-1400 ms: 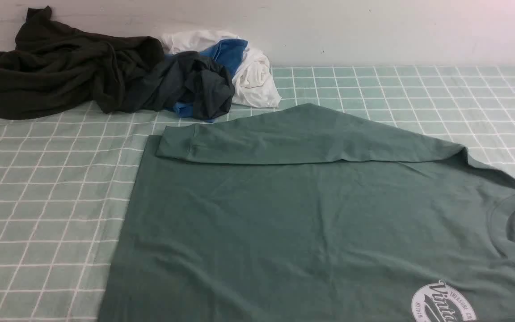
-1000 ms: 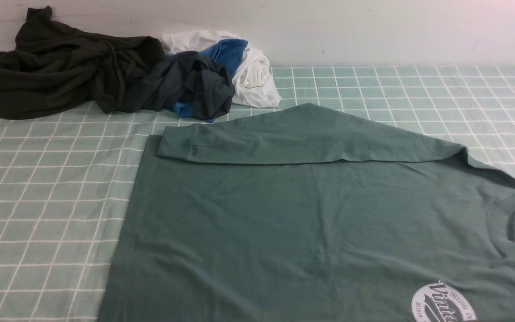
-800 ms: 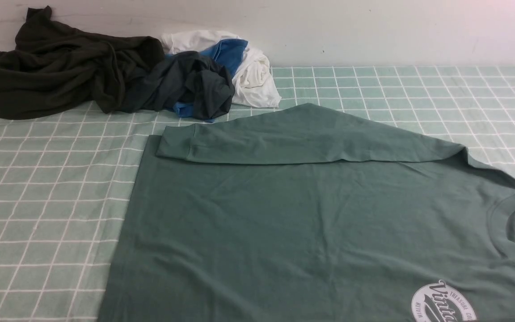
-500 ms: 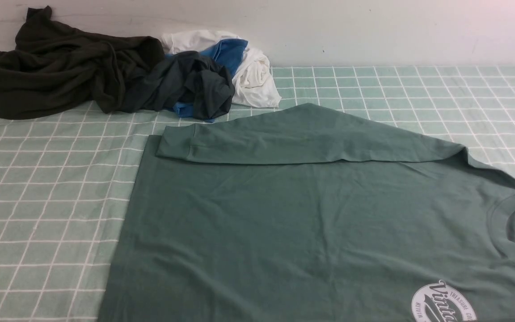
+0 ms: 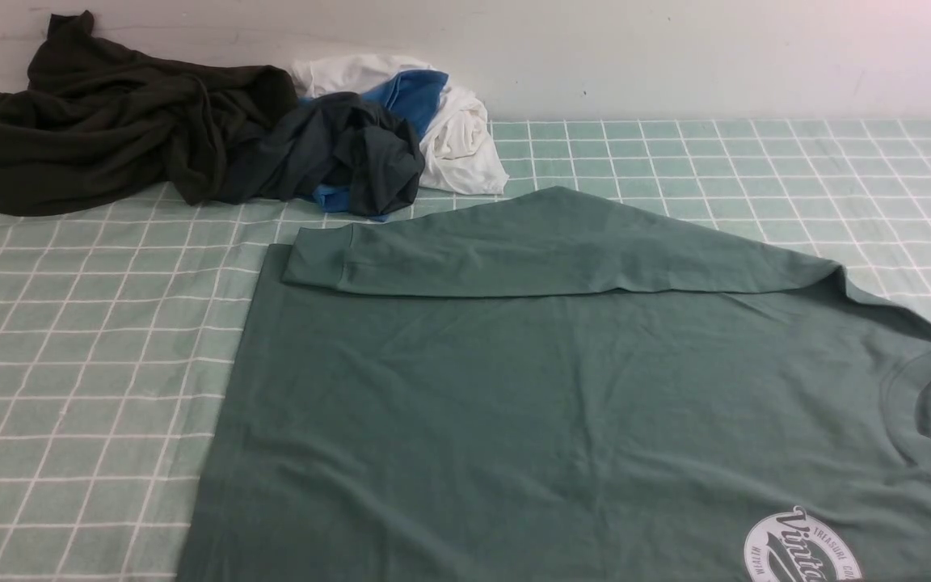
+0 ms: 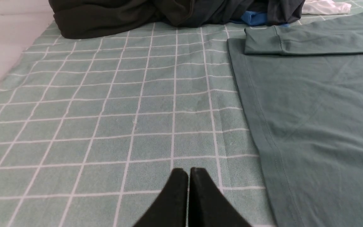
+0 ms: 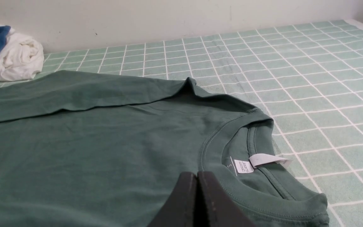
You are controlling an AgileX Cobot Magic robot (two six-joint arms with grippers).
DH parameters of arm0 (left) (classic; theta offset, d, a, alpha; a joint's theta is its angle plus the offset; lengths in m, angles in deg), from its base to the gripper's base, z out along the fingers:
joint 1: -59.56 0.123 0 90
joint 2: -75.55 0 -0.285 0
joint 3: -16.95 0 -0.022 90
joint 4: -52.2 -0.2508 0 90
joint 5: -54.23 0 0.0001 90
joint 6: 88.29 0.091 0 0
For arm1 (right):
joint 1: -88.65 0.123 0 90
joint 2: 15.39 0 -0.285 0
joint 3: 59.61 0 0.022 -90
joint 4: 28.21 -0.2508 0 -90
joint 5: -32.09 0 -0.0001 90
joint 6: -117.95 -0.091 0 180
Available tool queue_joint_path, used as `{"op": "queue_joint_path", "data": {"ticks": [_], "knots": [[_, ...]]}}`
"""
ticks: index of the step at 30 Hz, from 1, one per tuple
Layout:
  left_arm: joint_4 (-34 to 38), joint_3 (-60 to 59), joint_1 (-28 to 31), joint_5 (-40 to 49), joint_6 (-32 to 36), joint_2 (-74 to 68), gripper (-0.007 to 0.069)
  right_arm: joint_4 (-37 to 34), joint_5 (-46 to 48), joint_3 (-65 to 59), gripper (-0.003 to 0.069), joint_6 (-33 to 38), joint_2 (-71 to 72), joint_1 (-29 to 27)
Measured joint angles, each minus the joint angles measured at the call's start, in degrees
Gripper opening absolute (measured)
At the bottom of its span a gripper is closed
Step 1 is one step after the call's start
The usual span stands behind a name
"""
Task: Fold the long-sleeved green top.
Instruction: Use the left arm to clamp the cuff closest to it
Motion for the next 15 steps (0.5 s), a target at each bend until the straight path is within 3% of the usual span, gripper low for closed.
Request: {"op": "queue_joint_path", "data": {"ticks": [6,8,11,13,15], "knots": [[4.88,0.0,0.0,0.0,-1.48,0.0,-0.0003,-0.28,0.0,0.0,-0.0014,0.0,0.0,0.0],[16.22,-0.25,0.0,0.05,-7.58,0.0,-0.0003,-2.6,0.05,0.0,-0.0014,-0.35,0.0,0.0],[33.23,-0.44,0.0,0.3,-16.74,0.0,-0.0003,-13.12,0.19,0.0,-0.0014,-4.31,0.0,0.0],[40.47,-0.44,0.0,0.24,-19.08,0.0,-0.0003,-22.77,0.47,0.0,-0.0014,-8.44,0.0,0.0],[42.44,-0.44,0.0,0.17,-19.0,0.0,-0.0003,-28.95,0.59,-0.06,-0.0014,-10.78,0.0,0.0]]}}
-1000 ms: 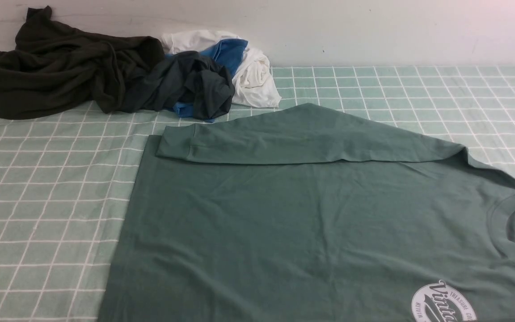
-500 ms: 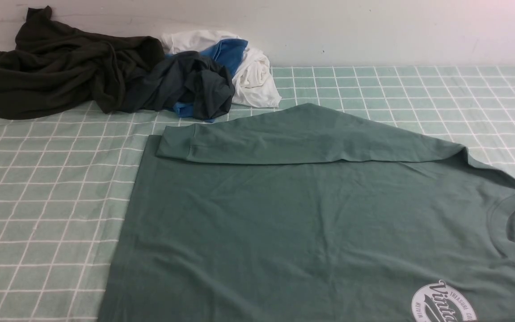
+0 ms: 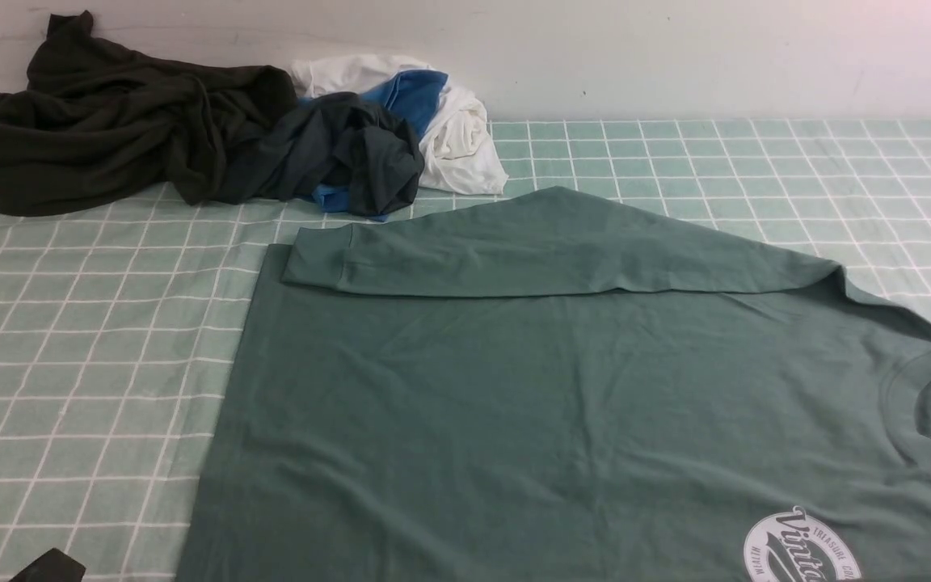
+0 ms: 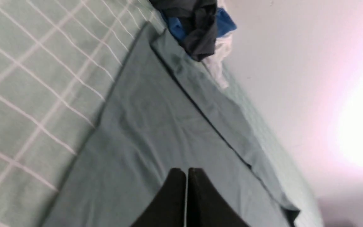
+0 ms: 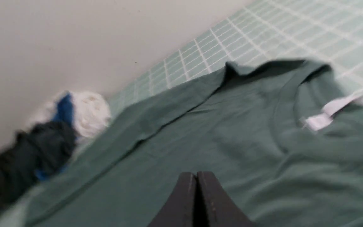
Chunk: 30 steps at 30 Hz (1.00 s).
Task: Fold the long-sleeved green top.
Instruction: Use the left arm to clamp the cuff closest to it
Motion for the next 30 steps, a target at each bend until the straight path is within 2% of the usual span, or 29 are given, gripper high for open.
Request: {"op": "queue_joint_path", "data": {"ticks": [1,4,8,11,13,14,15,16,21,22,25,28,29,30], "knots": [[1.33,0.0,0.0,-0.31,0.91,0.0,-0.0003,-6.4,0.23,0.0,-0.0014,-1.98,0.0,0.0],[3.45,0.0,0.0,-1.09,1.41,0.0,-0.0003,-14.81,-0.22,0.1,-0.0014,-2.79,0.0,0.0],[4.72,0.88,0.0,-1.64,4.85,0.0,-0.0003,-15.75,-0.28,0.1,-0.0014,0.63,0.0,0.0],[3.51,7.36,0.0,2.16,16.13,0.0,-0.0003,-16.0,0.63,0.17,-0.0014,6.92,0.0,0.0],[1.03,13.09,0.0,6.44,24.27,-1.09,-0.0003,-15.55,3.59,1.29,-0.0014,13.75,0.0,0.0],[0.27,14.46,0.0,7.61,24.9,-1.4,-0.0003,-15.43,4.34,1.5,-0.0014,14.44,0.0,0.0],[-3.93,19.96,0.0,12.96,28.71,-5.96,-0.0003,-13.79,6.09,4.55,-0.0014,20.14,-0.14,0.0],[-5.26,21.38,0.0,14.43,29.33,-6.63,-0.0003,-13.5,6.18,4.98,-0.0014,20.67,-0.23,0.0],[-27.15,42.29,-0.38,36.11,33.09,-29.33,-0.0003,-2.67,6.97,20.31,-0.0014,29.5,-12.32,0.97],[-29.41,44.39,-0.87,38.12,33.68,-32.43,-0.0003,-0.16,8.18,23.78,-0.0014,30.97,-15.01,1.25],[-37.47,50.93,-5.1,44.53,34.35,-40.42,-0.0003,4.67,14.19,31.37,-0.0014,33.79,-22.59,2.28],[-42.33,54.21,-15.1,47.29,34.35,-48.93,-0.0002,8.83,29.34,40.53,-0.0014,36.06,-33.84,5.21],[-42.61,54.27,-16.33,47.38,34.35,-49.86,-0.0001,9.09,30.2,41.24,-0.0014,36.17,-35.02,5.47],[-43.09,54.15,-21.48,47.73,34.13,-54.12,0.0008,9.61,37.81,43.41,-0.0014,36.34,-39.76,8.62]]}}
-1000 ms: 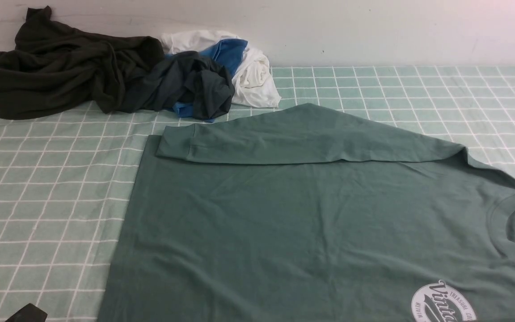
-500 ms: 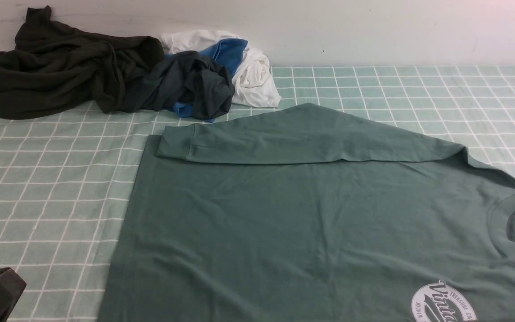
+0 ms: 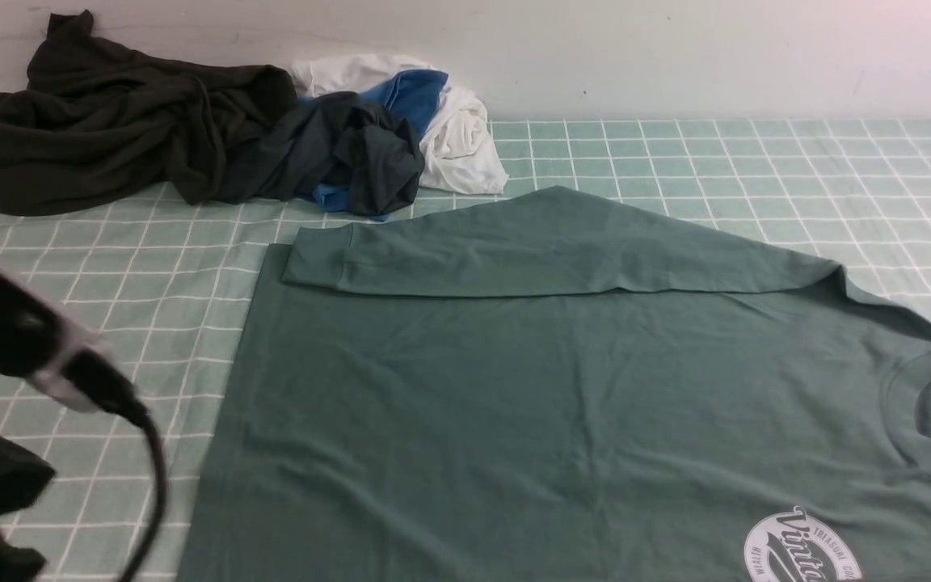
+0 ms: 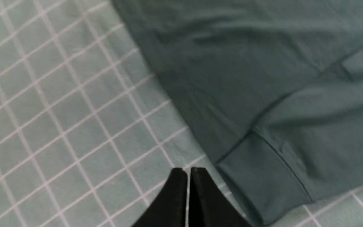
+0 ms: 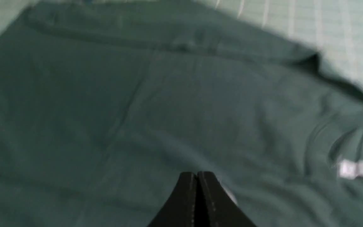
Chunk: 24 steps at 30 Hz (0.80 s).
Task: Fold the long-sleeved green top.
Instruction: Use the left arm to clamp the cuff closest to it
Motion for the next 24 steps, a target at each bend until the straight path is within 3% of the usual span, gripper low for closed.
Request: {"op": "queue_joint_path", "data": {"ticks": [4,8,9,14,17,21,24], "knots": [[0.14,-0.8,-6.9,-1.37,-2.73,-8.98,0.005,0.15,10.5,0.59,-0.0014,0.07,-6.13,6.5],[0.34,-1.29,-8.94,-5.44,-5.62,-18.13,0.012,0.78,12.06,-0.01,-0.0014,0.23,-8.25,11.82],[0.97,-1.4,-9.47,-7.84,-6.12,-23.21,0.0175,1.21,12.29,-0.32,-0.0014,0.3,-8.31,13.56],[3.94,-1.46,-11.25,-11.55,-3.83,-35.02,0.0323,1.44,12.29,-0.68,-0.0014,0.43,-8.31,14.92],[4.91,-1.46,-12.61,-12.38,-2.06,-39.98,0.0367,1.69,10.44,-0.68,-0.0014,0.43,-8.31,14.92],[4.98,-1.46,-13.92,-13.02,-1.71,-44.03,0.0372,2.19,8.74,-0.68,-0.0014,0.46,-8.31,14.92],[4.32,-1.32,-14.36,-13.78,-1.96,-44.99,0.0295,3.18,7.02,-0.68,-0.0014,0.5,-8.31,14.92]]}}
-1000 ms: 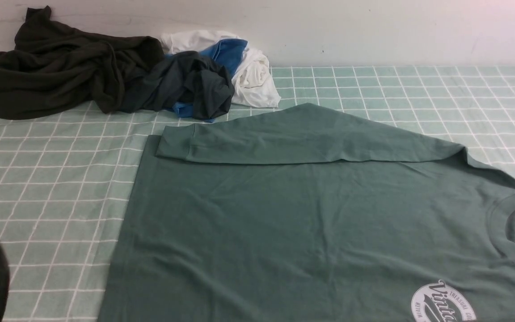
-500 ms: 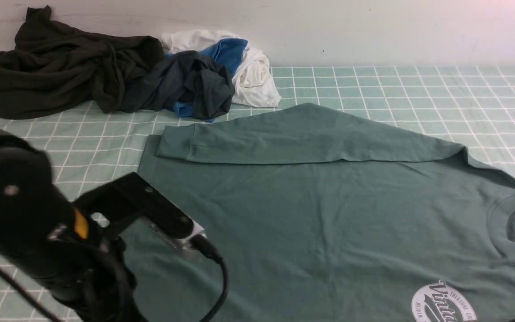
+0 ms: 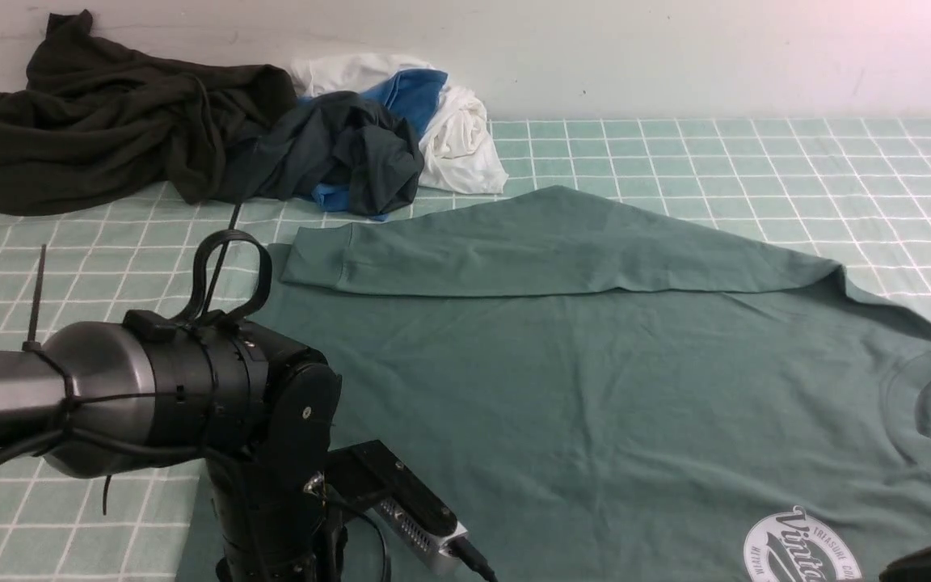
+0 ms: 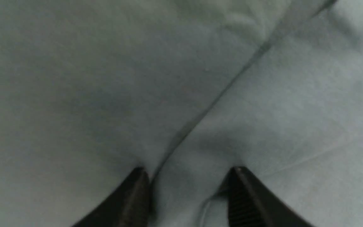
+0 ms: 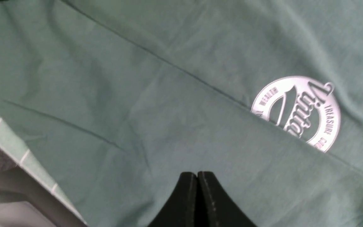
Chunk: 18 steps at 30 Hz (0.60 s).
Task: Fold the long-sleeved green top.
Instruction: Use the left arm to clamp the cuff closest to it, then use the left arm to drag and place the cuff at the centered position on the left edge of the fabric
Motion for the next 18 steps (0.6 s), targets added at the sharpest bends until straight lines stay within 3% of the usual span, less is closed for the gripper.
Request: {"op": "queue_joint_path", "data": {"ticks": [4,7,14,18], "knots": [[-0.82,0.23,0.0,-0.07,-0.17,0.15,0.0085,1.51,-1.91,0.0,-0.0014,0.0,0.0,0.0],[-1.5,0.47,0.0,0.01,-0.17,1.29,0.0016,2.23,-3.37,0.0,-0.0014,0.0,0.0,0.0],[-5.29,6.92,0.37,3.95,-0.17,2.49,0.0,3.26,-6.83,-0.03,-0.0014,0.0,0.0,0.0],[-10.41,17.53,0.37,7.84,-0.17,1.71,0.0,5.26,-9.3,-0.11,-0.0014,0.0,0.0,0.0]]}}
